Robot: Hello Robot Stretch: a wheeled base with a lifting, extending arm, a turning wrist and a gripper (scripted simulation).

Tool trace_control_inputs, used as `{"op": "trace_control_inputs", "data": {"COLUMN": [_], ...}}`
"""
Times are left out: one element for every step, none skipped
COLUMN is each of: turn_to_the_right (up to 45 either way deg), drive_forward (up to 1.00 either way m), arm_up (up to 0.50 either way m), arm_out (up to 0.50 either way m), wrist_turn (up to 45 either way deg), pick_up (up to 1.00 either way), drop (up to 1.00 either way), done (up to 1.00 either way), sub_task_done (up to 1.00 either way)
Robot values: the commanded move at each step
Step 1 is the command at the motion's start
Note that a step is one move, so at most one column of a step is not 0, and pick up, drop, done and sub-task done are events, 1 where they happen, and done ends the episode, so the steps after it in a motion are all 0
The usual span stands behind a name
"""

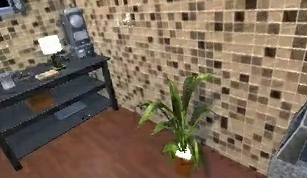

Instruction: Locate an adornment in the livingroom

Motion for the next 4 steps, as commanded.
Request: {"op": "trace_control_inputs", "data": {"turn_to_the_right": [-39.0, 0.0, -6.0, 0.0], "drive_forward": [0.0, 0.45, 0.0, 1.0], "arm_up": [0.0, 0.0, 0.0, 0.0], "arm_out": [0.0, 0.0, 0.0, 0.0], "wrist_turn": [0.0, 0.0, 0.0, 0.0], "pick_up": [0.0, 0.0, 0.0, 0.0], "drop": [0.0, 0.0, 0.0, 0.0], "done": [0.0, 0.0, 0.0, 0.0], "sub_task_done": [0.0, 0.0, 0.0, 0.0]}}
